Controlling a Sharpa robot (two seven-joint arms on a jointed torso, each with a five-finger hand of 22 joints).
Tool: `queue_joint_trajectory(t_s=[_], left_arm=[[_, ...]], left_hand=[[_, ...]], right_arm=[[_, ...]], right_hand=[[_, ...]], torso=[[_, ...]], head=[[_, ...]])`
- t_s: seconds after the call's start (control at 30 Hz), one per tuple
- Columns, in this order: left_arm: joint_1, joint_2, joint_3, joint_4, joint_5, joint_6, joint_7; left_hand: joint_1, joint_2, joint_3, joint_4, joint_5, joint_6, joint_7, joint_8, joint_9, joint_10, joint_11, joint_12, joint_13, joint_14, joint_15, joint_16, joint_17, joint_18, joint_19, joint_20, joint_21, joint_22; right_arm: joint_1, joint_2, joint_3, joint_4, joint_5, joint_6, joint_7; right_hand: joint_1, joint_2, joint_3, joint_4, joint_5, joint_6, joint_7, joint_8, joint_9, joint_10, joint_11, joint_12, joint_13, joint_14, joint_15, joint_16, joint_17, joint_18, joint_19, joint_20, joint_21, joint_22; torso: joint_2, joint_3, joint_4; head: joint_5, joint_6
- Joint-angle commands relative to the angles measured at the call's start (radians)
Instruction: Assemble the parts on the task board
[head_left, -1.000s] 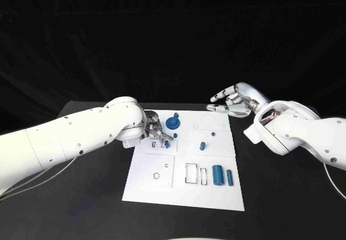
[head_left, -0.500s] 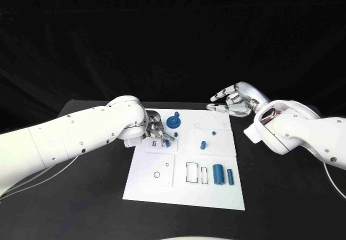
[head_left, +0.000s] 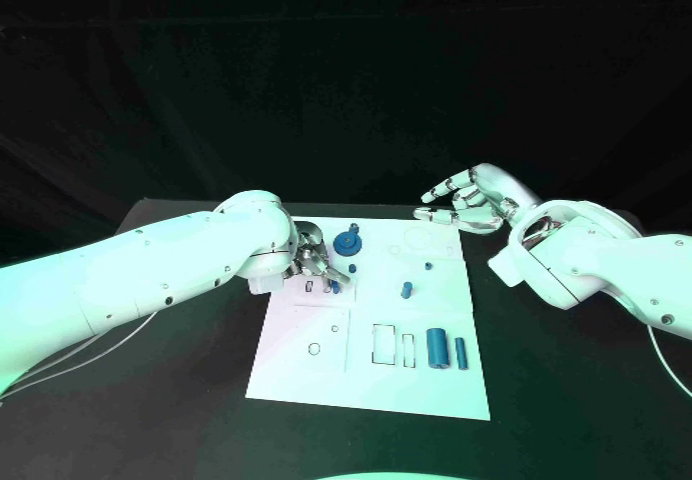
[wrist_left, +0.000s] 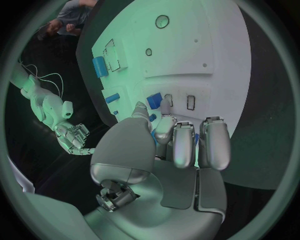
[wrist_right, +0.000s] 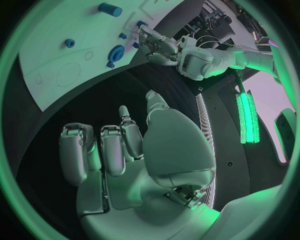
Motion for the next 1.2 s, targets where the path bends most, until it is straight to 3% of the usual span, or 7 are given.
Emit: queue_joint_trajectory(t_s=[0.03,0.73,0.83,0.97,1.07,1.13,1.2], left_arm=[[0.0,0.004,0.0,0.001,0.004,0.022,0.002],[0.001,0.012,0.0,-0.008,0.007,0.026,0.003],[0.001,0.011,0.0,-0.009,0.014,0.021,0.003],[0.001,0.009,0.0,-0.01,0.027,0.012,0.005],[0.0,0.006,0.0,-0.01,0.042,0.009,0.005],[0.0,0.004,0.0,-0.009,0.051,0.007,0.005],[0.0,0.0,0.0,-0.008,0.061,0.004,0.006]], left_hand=[[0.017,0.003,0.003,-0.006,0.001,-0.011,0.0,0.006,0.003,0.001,0.001,0.001,-0.004,0.042,-0.005,-0.004,0.017,-0.019,0.005,-0.001,0.006,0.003],[0.082,0.032,0.045,-0.01,0.003,-0.02,0.001,-0.001,0.015,-0.002,0.001,-0.005,-0.01,0.043,-0.004,-0.005,0.019,-0.02,0.005,0.0,0.009,0.008],[0.123,0.046,0.077,-0.023,0.007,-0.027,-0.002,-0.009,0.015,-0.006,-0.001,-0.01,-0.015,0.043,-0.006,-0.006,0.02,-0.02,0.004,-0.001,0.009,0.009],[0.243,0.066,0.182,-0.079,0.016,-0.045,-0.007,-0.031,0.01,-0.02,-0.008,-0.025,-0.025,0.043,-0.014,-0.007,0.021,-0.019,0.004,-0.006,0.01,0.01],[0.287,0.027,0.311,-0.092,0.017,-0.05,0.003,-0.053,0.003,-0.032,-0.001,-0.045,-0.039,0.043,-0.009,-0.008,0.022,-0.02,0.003,-0.008,0.01,0.011],[0.273,-0.053,0.473,-0.084,0.014,-0.044,0.015,-0.065,0.005,-0.032,0.002,-0.056,-0.047,0.043,-0.002,-0.008,0.024,-0.019,0.002,-0.004,0.01,0.012],[0.253,-0.099,0.615,-0.09,0.016,-0.037,0.019,-0.064,0.014,-0.03,0.002,-0.06,-0.051,0.043,0.002,-0.009,0.025,-0.019,0.002,-0.001,0.01,0.013]], right_arm=[[-0.001,0.001,0.0,-0.001,-0.013,0.008,-0.002],[-0.001,0.0,0.0,0.001,-0.018,0.012,-0.004],[-0.001,0.0,0.0,0.001,-0.018,0.013,-0.004],[-0.001,0.0,0.0,0.0,-0.018,0.015,-0.004],[-0.001,0.0,0.0,-0.002,-0.018,0.016,-0.005],[-0.001,0.0,0.0,-0.002,-0.018,0.017,-0.005],[-0.002,0.0,-0.001,-0.002,-0.018,0.018,-0.005]], right_hand=[[-0.002,0.01,-0.004,0.0,0.007,-0.005,-0.002,0.005,-0.001,-0.003,0.001,-0.003,0.081,0.064,-0.005,-0.005,0.108,0.009,0.045,-0.008,-0.003,0.17],[0.003,0.015,-0.008,-0.001,0.021,-0.005,-0.003,0.008,-0.002,-0.002,0.001,-0.002,0.081,0.065,-0.006,-0.007,0.107,0.009,0.045,-0.009,-0.005,0.17],[0.004,0.016,-0.008,-0.001,0.024,-0.004,-0.003,0.008,-0.002,-0.002,0.0,-0.002,0.081,0.064,-0.006,-0.008,0.106,0.009,0.045,-0.009,-0.005,0.17],[0.005,0.016,-0.009,-0.002,0.026,-0.004,-0.003,0.008,-0.002,-0.002,0.0,-0.002,0.081,0.065,-0.006,-0.007,0.107,0.009,0.045,-0.009,-0.005,0.17],[0.006,0.017,-0.01,-0.002,0.031,-0.004,-0.003,0.009,-0.002,-0.002,0.0,-0.002,0.081,0.065,-0.006,-0.008,0.107,0.009,0.045,-0.009,-0.005,0.17],[0.007,0.018,-0.011,-0.002,0.034,-0.004,-0.003,0.009,-0.003,-0.001,0.0,-0.002,0.081,0.065,-0.006,-0.008,0.107,0.009,0.045,-0.009,-0.005,0.17],[0.008,0.018,-0.012,-0.002,0.036,-0.004,-0.003,0.01,-0.003,-0.001,0.0,-0.002,0.081,0.065,-0.007,-0.008,0.107,0.009,0.046,-0.01,-0.004,0.17]], torso=[[0.0,0.0002,0.0008],[0.001,0.0007,0.0],[0.0,0.0004,-0.0001],[0.0,0.0008,0.0008],[-0.001,0.0009,0.0012],[-0.001,0.0008,0.0013],[-0.001,0.0011,0.0011]], head=[[-0.002,0.001],[-0.002,-0.006],[-0.003,-0.007],[-0.003,-0.007],[-0.001,-0.009],[0.0,-0.009],[0.001,-0.009]])
